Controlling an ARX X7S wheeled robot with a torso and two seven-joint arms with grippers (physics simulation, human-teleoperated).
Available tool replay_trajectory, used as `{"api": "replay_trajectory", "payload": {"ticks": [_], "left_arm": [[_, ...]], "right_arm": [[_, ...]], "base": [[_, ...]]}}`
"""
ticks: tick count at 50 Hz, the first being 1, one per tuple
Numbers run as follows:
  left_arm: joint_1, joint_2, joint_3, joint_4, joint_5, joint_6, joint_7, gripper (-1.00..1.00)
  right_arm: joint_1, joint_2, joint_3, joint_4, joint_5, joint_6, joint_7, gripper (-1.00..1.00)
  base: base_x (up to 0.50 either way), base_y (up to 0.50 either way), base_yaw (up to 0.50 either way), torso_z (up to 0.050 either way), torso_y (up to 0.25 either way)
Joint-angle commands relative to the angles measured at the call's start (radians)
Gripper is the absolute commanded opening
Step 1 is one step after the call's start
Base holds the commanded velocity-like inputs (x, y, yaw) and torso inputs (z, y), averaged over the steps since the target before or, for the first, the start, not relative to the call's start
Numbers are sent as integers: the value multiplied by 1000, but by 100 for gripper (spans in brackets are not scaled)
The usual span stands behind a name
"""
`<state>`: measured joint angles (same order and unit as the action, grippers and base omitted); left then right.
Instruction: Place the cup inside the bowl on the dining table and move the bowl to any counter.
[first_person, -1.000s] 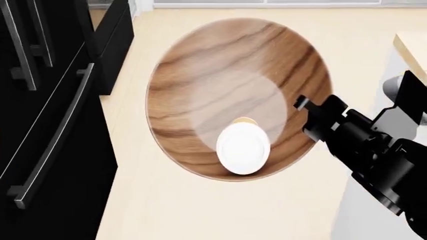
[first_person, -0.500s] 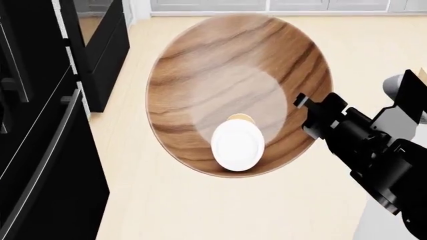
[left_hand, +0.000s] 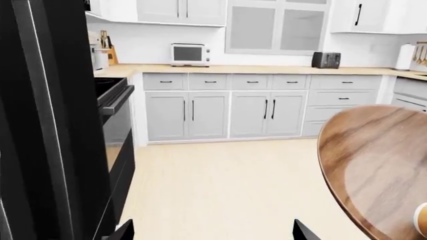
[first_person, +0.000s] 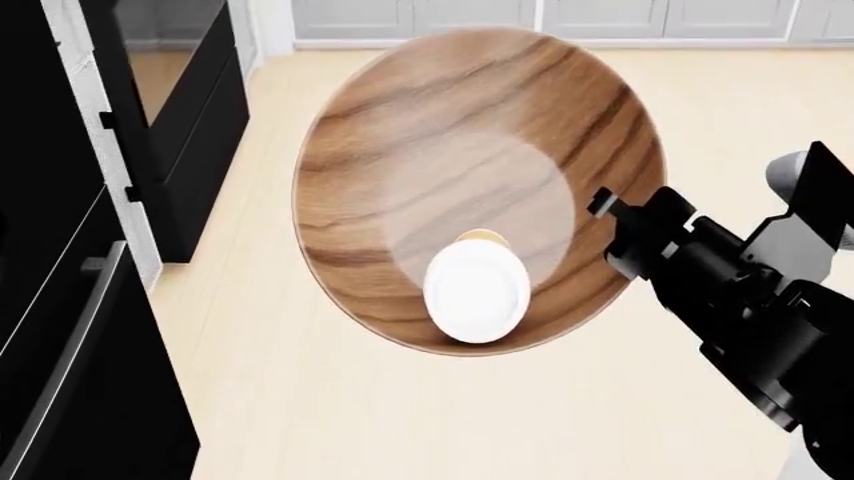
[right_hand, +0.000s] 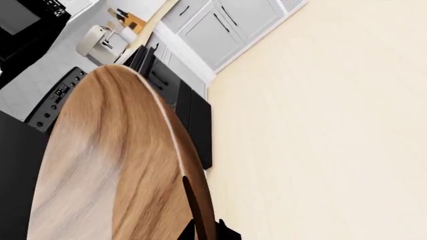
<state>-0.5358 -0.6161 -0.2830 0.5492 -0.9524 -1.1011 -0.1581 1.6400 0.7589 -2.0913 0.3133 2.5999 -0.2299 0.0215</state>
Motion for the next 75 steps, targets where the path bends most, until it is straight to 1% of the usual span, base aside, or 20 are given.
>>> {"api": "replay_trajectory", "payload": {"ticks": [1, 25, 28, 33, 36, 39, 42, 53, 60, 75], "left_arm": [[-2, -5, -5, 4, -13, -5, -6, 100], [-4, 13, 26, 6, -4, 5, -29, 100], [3, 1, 10, 3, -14, 5, -19, 100], [-5, -1, 21, -6, -8, 10, -15, 100], [23, -34, -38, 3, -45, 0, 4, 100], [39, -52, -66, 4, -61, -1, 19, 100], [24, -36, -33, 1, -44, 4, 7, 100], [-1, -5, 26, -11, -10, 18, -16, 100], [-7, -4, 37, -13, -8, 21, -17, 100], [0, -13, 23, -10, -26, 19, -18, 100]], "right_arm": [[6, 1, 21, 5, -22, 2, -3, -100], [-11, -3, 37, 14, -28, 7, -6, -100], [-11, -1, 39, 13, -29, 7, -4, -100], [-15, -3, 42, 16, -30, 9, -5, -100], [-17, -4, 43, 18, -31, 8, -5, -100], [-19, -2, 45, 16, -33, 8, -4, -100], [-19, 0, 47, 14, -35, 7, -3, -100], [-26, -2, 55, 18, -36, 9, -2, -100], [-27, -3, 59, 21, -38, 13, -2, -100], [-34, -3, 68, 24, -43, 15, 0, -100]], "base": [[500, -7, 0, 0, 0], [500, -7, 0, 0, 2], [500, -7, 0, 0, 3], [500, -7, 0, 0, 2], [500, -7, 0, 0, 0], [500, -7, 0, 0, 3], [500, -7, 0, 0, 3], [500, -7, 0, 0, 2], [500, -7, 0, 1, 1], [500, -7, 0, 0, 2]]}}
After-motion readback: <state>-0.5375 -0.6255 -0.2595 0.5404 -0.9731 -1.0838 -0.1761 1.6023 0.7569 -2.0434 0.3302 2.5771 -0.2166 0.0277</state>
